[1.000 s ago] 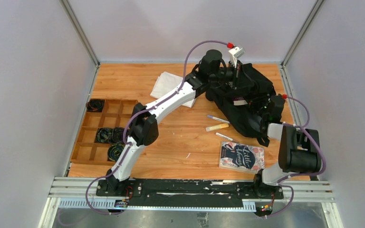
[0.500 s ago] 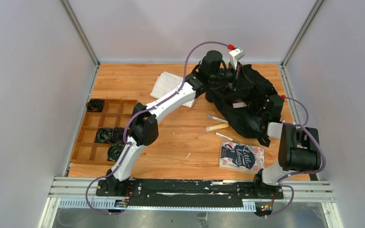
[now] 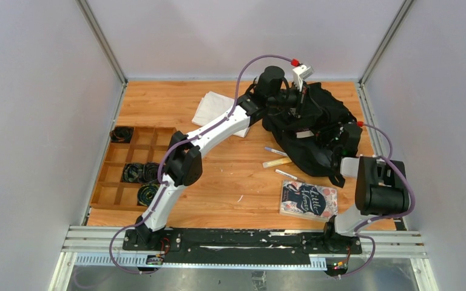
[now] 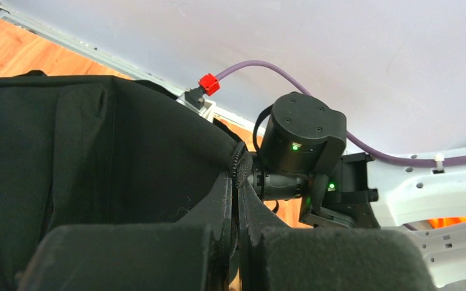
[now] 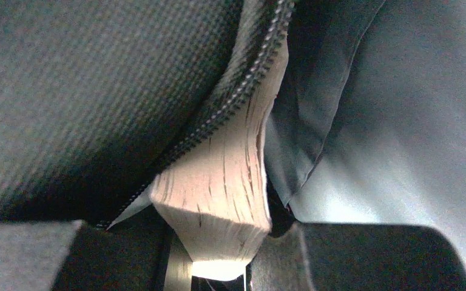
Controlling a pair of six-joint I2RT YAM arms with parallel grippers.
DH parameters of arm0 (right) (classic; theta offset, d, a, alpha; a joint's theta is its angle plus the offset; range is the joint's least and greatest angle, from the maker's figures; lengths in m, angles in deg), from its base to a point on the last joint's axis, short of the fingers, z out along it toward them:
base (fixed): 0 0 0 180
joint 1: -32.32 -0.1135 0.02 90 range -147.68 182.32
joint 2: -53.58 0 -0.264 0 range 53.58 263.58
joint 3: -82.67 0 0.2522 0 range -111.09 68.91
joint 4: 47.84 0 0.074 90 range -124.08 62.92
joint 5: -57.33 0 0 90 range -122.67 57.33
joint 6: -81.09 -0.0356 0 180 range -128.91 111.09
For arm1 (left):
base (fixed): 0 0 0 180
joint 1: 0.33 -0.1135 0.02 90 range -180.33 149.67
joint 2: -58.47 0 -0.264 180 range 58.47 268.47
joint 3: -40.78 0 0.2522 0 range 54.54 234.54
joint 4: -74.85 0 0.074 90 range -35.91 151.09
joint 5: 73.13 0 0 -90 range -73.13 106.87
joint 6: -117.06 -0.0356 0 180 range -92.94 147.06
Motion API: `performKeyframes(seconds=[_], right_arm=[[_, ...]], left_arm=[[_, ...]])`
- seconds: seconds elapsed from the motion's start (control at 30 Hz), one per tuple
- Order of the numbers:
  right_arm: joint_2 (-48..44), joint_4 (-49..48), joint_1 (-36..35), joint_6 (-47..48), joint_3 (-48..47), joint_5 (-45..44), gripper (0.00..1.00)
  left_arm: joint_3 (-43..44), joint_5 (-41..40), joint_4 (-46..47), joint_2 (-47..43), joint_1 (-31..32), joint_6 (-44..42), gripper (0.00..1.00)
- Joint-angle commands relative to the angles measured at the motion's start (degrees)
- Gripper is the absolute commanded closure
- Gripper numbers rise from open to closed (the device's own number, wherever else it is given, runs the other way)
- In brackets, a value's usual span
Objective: Pack the student bag
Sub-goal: Place the book in the student bag.
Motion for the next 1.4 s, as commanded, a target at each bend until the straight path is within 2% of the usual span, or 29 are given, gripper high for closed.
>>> performKeyframes(seconds=[0.0,0.3,0.63,0.73,0.77,0.83,0.87,0.93,0.97,1.0,1.07,1.23,1.37], right_arm=[[2.65,-11.95,-1.24,-2.66,-2.84,1.54,1.00],[4.62,-8.25,-2.12,-1.57,-5.78,-0.86,0.99],[8.59,-10.22,-2.12,-2.29,-8.14,-2.45,0.98],[11.00,-6.23,-2.12,-1.25,-11.50,-2.07,0.96],[11.79,-4.40,-2.12,-0.93,-12.56,-1.53,0.91],[12.41,-2.60,-2.08,-0.70,-12.93,-1.19,0.69],[12.25,-2.29,-2.04,-0.71,-12.50,-1.32,0.56],[10.87,-0.69,-1.74,-0.29,-11.20,-1.74,0.22],[10.06,0.23,-1.58,0.18,-10.66,-1.96,0.14],[9.13,1.87,-1.37,0.79,-10.28,-2.12,0.10],[7.32,4.31,-0.83,2.21,-9.50,-2.18,0.07],[2.58,9.76,1.01,4.42,-7.52,-1.17,0.06],[-2.41,20.25,2.61,8.27,-7.58,-1.08,0.06]], left_arm=[[-0.04,2.16,-0.08,-1.47,-0.05,-1.42,1.00],[-0.33,2.78,-1.48,-2.20,-0.05,-2.13,1.00],[1.49,3.92,-0.33,-1.33,0.28,-0.64,1.00],[1.72,3.66,-0.35,-1.09,0.46,-0.68,1.00],[1.65,3.54,-0.40,-1.11,0.48,-0.64,1.00],[1.55,3.40,-0.48,-1.11,0.48,-0.55,1.00],[1.48,3.29,-0.57,-1.11,0.48,-0.61,1.00],[1.46,2.91,-0.48,-1.20,0.46,-0.56,1.00],[1.52,2.83,-0.37,-1.16,0.48,-0.55,1.00],[1.58,2.68,-0.30,-1.12,0.48,-0.55,1.00],[1.68,2.56,-0.31,-1.05,0.48,-0.61,1.00],[1.63,1.77,-2.08,-1.41,0.41,-2.35,1.00],[0.73,1.12,-1.89,-1.71,0.39,-2.50,1.00]])
